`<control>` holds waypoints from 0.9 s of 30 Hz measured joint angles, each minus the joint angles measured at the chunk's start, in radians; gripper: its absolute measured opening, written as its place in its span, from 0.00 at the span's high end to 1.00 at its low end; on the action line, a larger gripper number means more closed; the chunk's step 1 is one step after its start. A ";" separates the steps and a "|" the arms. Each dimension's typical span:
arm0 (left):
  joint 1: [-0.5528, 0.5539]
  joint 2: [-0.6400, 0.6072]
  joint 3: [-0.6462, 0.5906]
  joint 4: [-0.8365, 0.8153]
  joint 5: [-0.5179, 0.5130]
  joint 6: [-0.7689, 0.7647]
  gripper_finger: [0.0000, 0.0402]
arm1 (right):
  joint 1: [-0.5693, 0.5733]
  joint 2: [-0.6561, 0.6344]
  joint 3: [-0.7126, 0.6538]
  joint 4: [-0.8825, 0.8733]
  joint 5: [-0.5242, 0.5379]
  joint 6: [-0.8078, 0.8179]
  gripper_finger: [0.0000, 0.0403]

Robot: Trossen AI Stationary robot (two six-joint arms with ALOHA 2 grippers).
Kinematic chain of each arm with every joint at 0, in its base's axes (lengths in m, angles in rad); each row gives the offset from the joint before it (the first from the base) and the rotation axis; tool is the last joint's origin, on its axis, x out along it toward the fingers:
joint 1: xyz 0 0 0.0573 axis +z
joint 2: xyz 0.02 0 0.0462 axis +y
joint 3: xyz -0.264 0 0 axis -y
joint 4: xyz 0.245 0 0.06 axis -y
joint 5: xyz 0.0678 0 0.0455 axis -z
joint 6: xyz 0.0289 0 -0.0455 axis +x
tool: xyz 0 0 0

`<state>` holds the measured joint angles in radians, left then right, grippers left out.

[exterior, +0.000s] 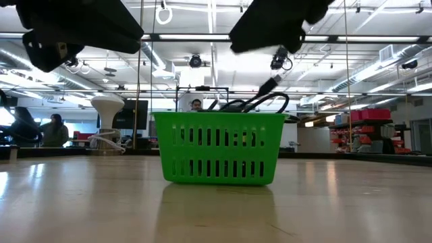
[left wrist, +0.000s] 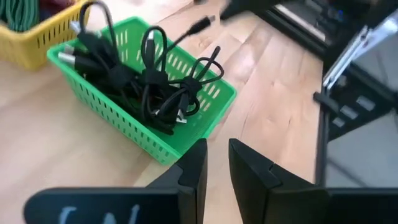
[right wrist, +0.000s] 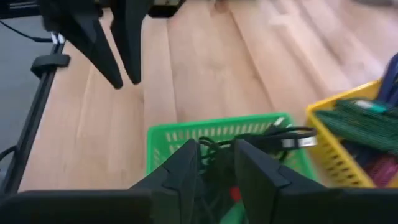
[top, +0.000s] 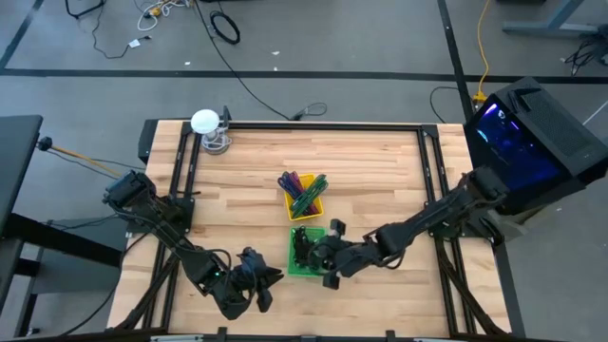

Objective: Pick & Place USB Port
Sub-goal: Return to Home Position

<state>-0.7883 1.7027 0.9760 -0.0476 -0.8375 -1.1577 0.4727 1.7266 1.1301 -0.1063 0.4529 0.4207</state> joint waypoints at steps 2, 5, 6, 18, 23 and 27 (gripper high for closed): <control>0.000 0.000 0.000 0.000 -0.005 0.075 0.83 | 0.006 -0.037 0.000 -0.018 0.008 -0.021 0.72; 0.000 0.000 0.000 -0.005 -0.056 0.207 0.83 | 0.017 -0.093 0.000 -0.023 0.074 -0.048 0.72; 0.000 0.000 0.000 -0.013 -0.058 0.255 0.83 | 0.021 -0.116 0.000 -0.034 0.094 -0.058 0.72; 0.025 -0.054 0.000 -0.264 -0.255 0.280 0.83 | 0.146 -0.384 -0.132 -0.114 0.212 -0.103 0.79; 0.030 -0.127 -0.001 -0.378 -0.262 0.250 0.83 | 0.209 -0.563 -0.399 0.096 0.260 -0.078 0.79; 0.031 -0.194 -0.009 -0.440 -0.365 0.274 0.83 | 0.228 -0.694 -0.607 0.386 0.288 -0.149 0.79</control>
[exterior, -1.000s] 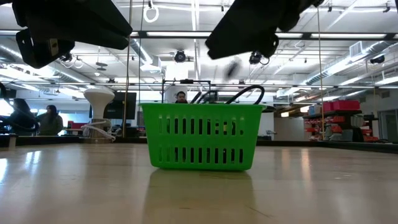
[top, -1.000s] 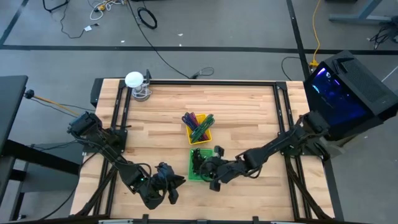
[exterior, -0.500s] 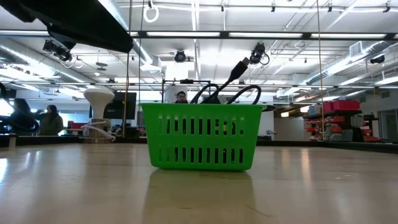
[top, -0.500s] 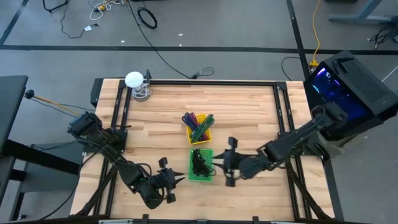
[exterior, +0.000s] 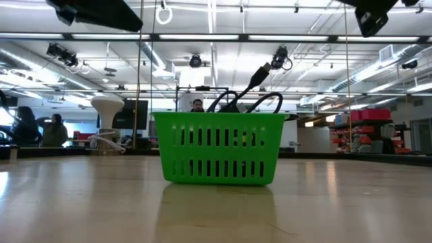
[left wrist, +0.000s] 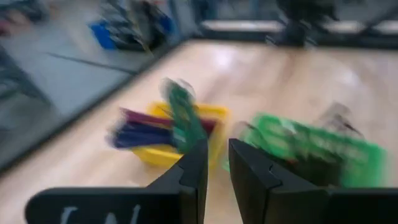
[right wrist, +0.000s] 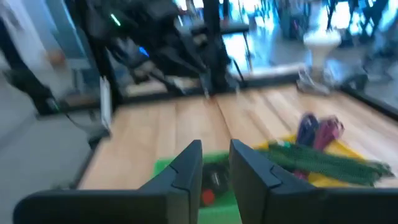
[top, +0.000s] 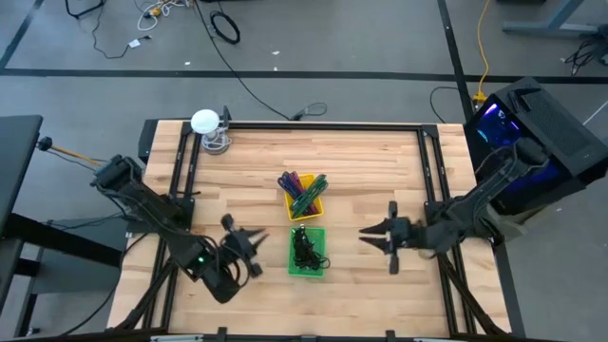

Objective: Pick & Place USB Port
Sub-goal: Return to Home Position

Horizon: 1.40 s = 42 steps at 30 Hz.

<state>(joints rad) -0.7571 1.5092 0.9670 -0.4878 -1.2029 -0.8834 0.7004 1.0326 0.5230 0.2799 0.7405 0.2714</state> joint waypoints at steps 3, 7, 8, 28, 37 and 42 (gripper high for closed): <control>0.013 -0.050 -0.034 -0.023 -0.082 -0.021 0.83 | 0.001 -0.079 -0.121 0.194 -0.020 -0.075 0.79; 0.025 -0.124 -0.132 -0.018 -0.074 -0.064 0.83 | 0.000 -0.169 -0.231 0.264 -0.018 -0.111 0.79; 0.027 -0.143 -0.164 -0.011 -0.065 -0.082 0.83 | -0.001 -0.190 -0.250 0.272 -0.019 -0.115 0.79; 0.017 -0.496 -0.701 0.582 -0.053 0.140 0.83 | -0.047 -0.444 -0.510 0.391 0.046 -0.190 0.79; 0.070 -0.656 -0.883 0.944 -0.053 0.451 0.83 | -0.153 -0.491 -0.508 0.395 0.002 -0.298 0.79; 0.193 -0.723 -0.957 1.183 0.114 0.688 0.83 | -0.275 -0.500 -0.508 0.392 -0.129 -0.309 0.79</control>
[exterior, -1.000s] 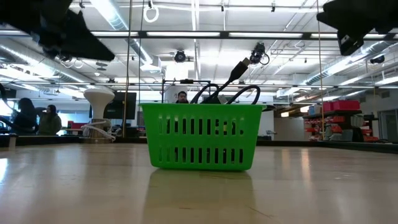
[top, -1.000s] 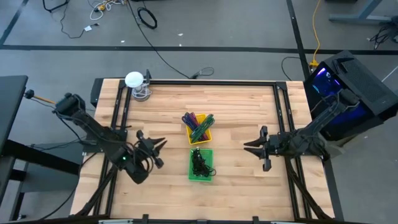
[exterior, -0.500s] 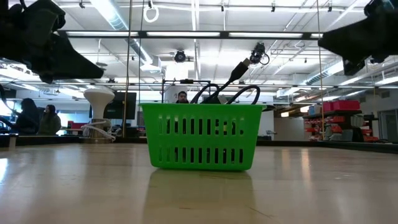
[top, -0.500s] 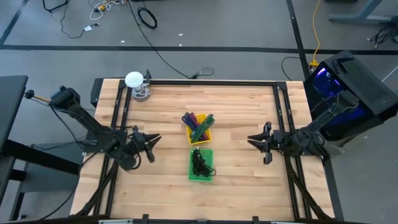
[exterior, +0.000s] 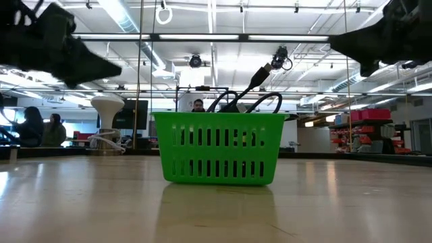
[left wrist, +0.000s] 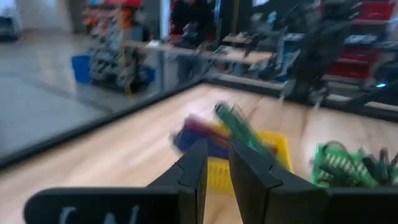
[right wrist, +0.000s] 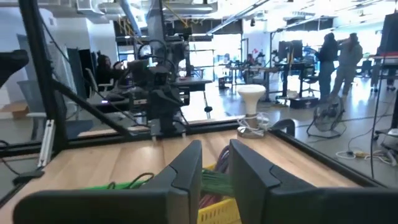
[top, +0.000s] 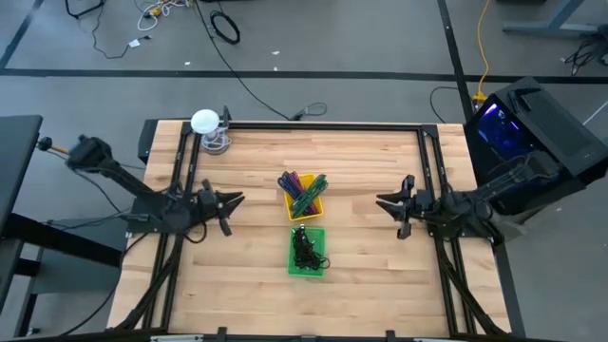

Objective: Pick & Place USB Port
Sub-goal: Return to Home Position

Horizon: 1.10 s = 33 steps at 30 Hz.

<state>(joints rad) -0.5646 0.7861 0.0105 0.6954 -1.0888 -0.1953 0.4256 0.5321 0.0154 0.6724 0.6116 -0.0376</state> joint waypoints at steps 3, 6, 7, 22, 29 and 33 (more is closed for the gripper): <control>0.125 -0.021 -0.001 0.139 0.201 0.167 0.83 | -0.094 0.000 0.000 0.001 -0.078 0.015 0.79; 0.273 -0.038 -0.001 0.227 0.483 0.253 0.83 | -0.192 0.000 0.000 0.009 -0.224 0.055 0.79; 0.320 -0.038 -0.001 0.229 0.574 0.248 0.83 | -0.222 0.004 0.000 0.002 -0.266 0.068 0.79; 0.453 -0.021 -0.001 0.012 0.828 -0.117 0.83 | -0.327 0.022 0.001 -0.307 -0.341 0.313 0.79; 0.452 -0.021 -0.001 0.011 0.828 -0.135 0.83 | -0.326 0.022 0.001 -0.308 -0.341 0.310 0.79; 0.452 -0.034 -0.001 0.012 0.828 -0.135 0.83 | -0.326 0.001 0.001 -0.323 -0.341 0.309 0.79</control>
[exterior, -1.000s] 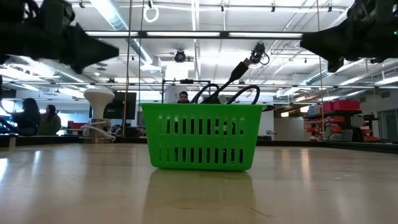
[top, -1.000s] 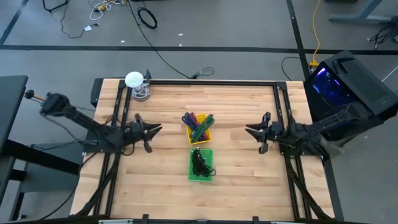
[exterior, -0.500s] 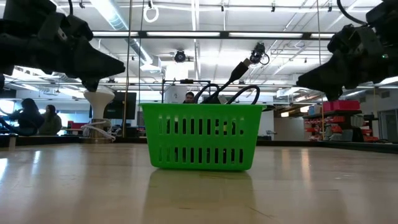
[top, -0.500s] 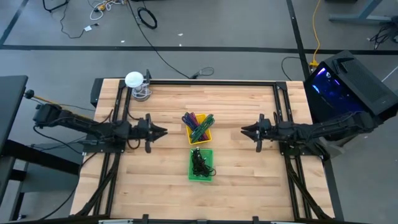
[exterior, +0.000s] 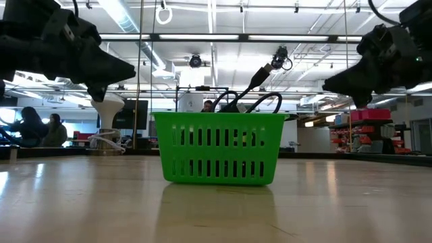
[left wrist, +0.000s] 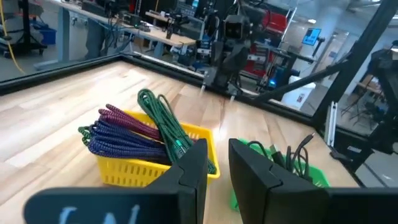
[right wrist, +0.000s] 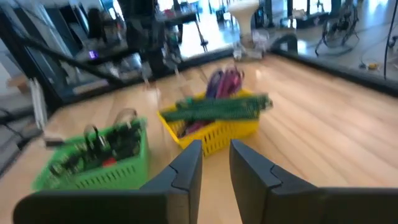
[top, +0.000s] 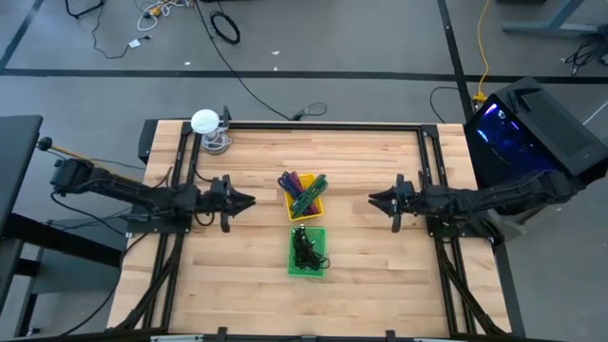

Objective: Pick & Place USB Port
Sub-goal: Return to Home Position

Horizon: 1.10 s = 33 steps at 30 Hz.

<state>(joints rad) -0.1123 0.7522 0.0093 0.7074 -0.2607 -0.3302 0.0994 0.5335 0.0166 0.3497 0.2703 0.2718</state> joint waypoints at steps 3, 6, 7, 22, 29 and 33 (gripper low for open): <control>0.000 -0.037 -0.001 -0.008 0.000 0.000 0.83 | 0.000 -0.044 0.000 0.006 0.001 0.000 0.79; 0.000 -0.118 -0.001 -0.005 0.000 0.001 0.83 | 0.000 -0.086 0.000 0.004 0.001 0.000 0.79; 0.000 -0.152 -0.001 -0.007 0.000 0.000 0.83 | 0.000 -0.101 0.000 0.003 0.001 0.000 0.79; -0.010 -0.606 -0.002 -0.004 0.000 0.001 0.83 | 0.000 -0.494 0.000 -0.006 0.002 0.000 0.79; -0.032 -0.751 -0.002 0.039 -0.002 0.001 0.83 | 0.002 -0.534 0.001 0.074 0.002 0.000 0.79; -0.039 -0.751 -0.002 0.090 -0.005 0.001 0.83 | 0.003 -0.533 -0.001 0.074 0.000 0.000 0.79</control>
<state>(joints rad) -0.1509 0.0009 0.0074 0.7972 -0.2658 -0.3294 0.1028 0.0001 0.0158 0.4233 0.2700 0.2714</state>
